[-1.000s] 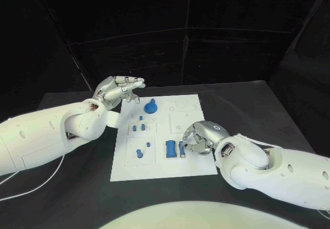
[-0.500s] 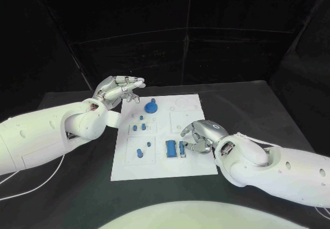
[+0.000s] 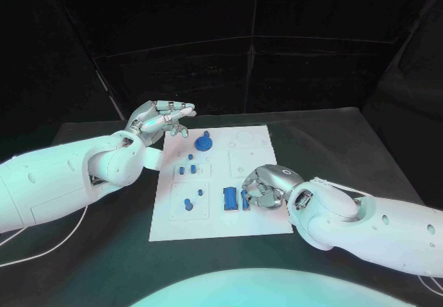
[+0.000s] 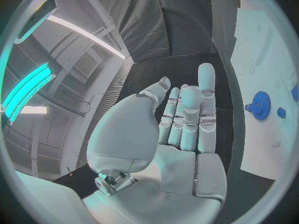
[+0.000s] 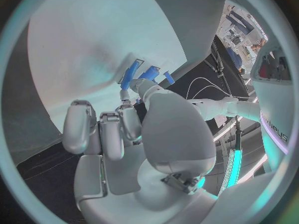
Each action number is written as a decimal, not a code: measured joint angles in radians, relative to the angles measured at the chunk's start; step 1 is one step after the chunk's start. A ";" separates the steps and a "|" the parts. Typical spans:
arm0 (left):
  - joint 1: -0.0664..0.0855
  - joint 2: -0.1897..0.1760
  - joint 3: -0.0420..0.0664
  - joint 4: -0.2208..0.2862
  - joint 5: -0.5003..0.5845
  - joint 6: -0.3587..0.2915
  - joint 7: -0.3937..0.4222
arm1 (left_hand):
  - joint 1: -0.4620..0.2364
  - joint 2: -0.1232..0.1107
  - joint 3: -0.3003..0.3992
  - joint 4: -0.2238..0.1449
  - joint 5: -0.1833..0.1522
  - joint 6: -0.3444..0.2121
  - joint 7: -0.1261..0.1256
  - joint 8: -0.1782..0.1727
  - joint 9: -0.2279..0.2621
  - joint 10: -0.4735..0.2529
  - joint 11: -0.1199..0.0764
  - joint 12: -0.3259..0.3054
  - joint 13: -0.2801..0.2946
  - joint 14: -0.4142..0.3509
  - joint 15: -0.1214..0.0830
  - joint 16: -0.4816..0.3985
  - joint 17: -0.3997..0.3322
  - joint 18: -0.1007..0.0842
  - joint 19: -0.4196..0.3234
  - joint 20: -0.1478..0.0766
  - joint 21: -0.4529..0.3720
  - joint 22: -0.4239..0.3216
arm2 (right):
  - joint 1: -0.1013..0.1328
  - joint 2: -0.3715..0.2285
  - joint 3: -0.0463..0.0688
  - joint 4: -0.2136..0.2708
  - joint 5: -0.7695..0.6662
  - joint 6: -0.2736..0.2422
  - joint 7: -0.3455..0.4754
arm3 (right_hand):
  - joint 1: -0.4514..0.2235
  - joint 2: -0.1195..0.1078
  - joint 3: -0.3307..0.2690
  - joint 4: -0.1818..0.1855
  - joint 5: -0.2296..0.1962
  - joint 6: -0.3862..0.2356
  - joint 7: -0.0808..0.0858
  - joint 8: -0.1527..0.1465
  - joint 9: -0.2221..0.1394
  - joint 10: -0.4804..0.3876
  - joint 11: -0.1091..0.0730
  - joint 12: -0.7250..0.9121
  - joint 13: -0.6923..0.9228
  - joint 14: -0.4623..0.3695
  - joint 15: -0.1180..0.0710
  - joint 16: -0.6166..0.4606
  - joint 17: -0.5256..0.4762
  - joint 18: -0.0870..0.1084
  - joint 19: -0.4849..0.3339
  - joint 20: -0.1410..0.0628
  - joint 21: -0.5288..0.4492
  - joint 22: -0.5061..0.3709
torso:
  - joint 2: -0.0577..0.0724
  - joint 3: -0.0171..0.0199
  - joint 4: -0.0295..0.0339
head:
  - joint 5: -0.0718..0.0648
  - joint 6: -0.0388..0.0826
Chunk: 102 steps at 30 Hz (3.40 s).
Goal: Assemble the parts on the task board
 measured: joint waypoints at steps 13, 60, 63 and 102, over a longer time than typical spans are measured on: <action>0.000 0.000 0.000 -0.001 0.000 0.000 -0.001 | 0.000 0.000 0.000 0.000 0.000 0.000 0.000 0.000 0.000 0.000 0.000 0.000 0.000 0.000 0.000 0.000 0.000 0.000 0.000 0.000 0.000 0.000 | 0.000 0.004 0.000 -0.008 0.008 0.025 0.000 | 0.000 0.000 0.006 0.001 0.002 0.007 0.000 0.000 -0.005 0.000 0.000 0.000 0.000 0.000 0.000 0.000 0.000 0.000 0.000 0.000 0.000 -0.001 | -0.001 0.0000 -0.0002 | 0.000 -0.001; 0.000 0.003 -0.001 -0.004 0.000 0.004 -0.009 | 0.004 0.004 0.000 0.000 0.000 -0.004 -0.004 0.000 0.000 0.000 0.000 0.000 0.000 0.000 0.000 0.000 -0.001 0.000 0.000 0.000 0.000 -0.001 | 0.002 0.037 0.002 -0.068 -0.014 -0.017 0.024 | 0.047 0.002 -0.086 -0.086 -0.508 0.006 -0.002 0.033 -0.076 -0.029 0.007 -0.035 0.000 0.000 0.007 -0.017 0.000 0.000 -0.020 0.012 -0.023 -0.038 | -0.001 0.0001 0.0006 | 0.006 -0.002; 0.000 0.004 -0.002 -0.005 0.000 0.005 -0.010 | 0.004 0.004 0.000 0.000 0.000 -0.007 0.000 0.000 0.000 0.000 0.000 0.000 0.000 0.000 0.000 0.000 -0.003 0.000 0.000 0.000 0.000 0.000 | 0.002 0.037 0.003 -0.073 -0.014 -0.019 0.029 | 0.035 -0.010 -0.111 -0.081 -0.512 0.006 -0.002 0.035 -0.078 -0.029 0.007 -0.033 0.000 0.000 0.007 -0.017 0.000 0.000 -0.020 0.012 -0.023 -0.038 | -0.001 0.0002 0.0003 | 0.006 -0.002; 0.000 0.002 -0.009 -0.005 0.000 0.008 -0.016 | 0.004 0.004 0.000 0.000 0.000 -0.007 0.000 0.000 0.000 -0.003 0.004 0.000 0.000 0.000 0.000 -0.001 -0.002 0.000 0.000 0.000 0.000 -0.001 | 0.000 0.001 0.000 -0.065 0.116 -0.055 0.193 | 0.034 0.095 -0.204 -0.046 -0.512 0.075 -0.032 0.075 -0.081 -0.029 -0.015 -0.023 0.000 0.000 -0.008 -0.017 0.000 0.000 -0.016 0.001 -0.023 -0.034 | -0.001 -0.0008 -0.0004 | 0.005 -0.002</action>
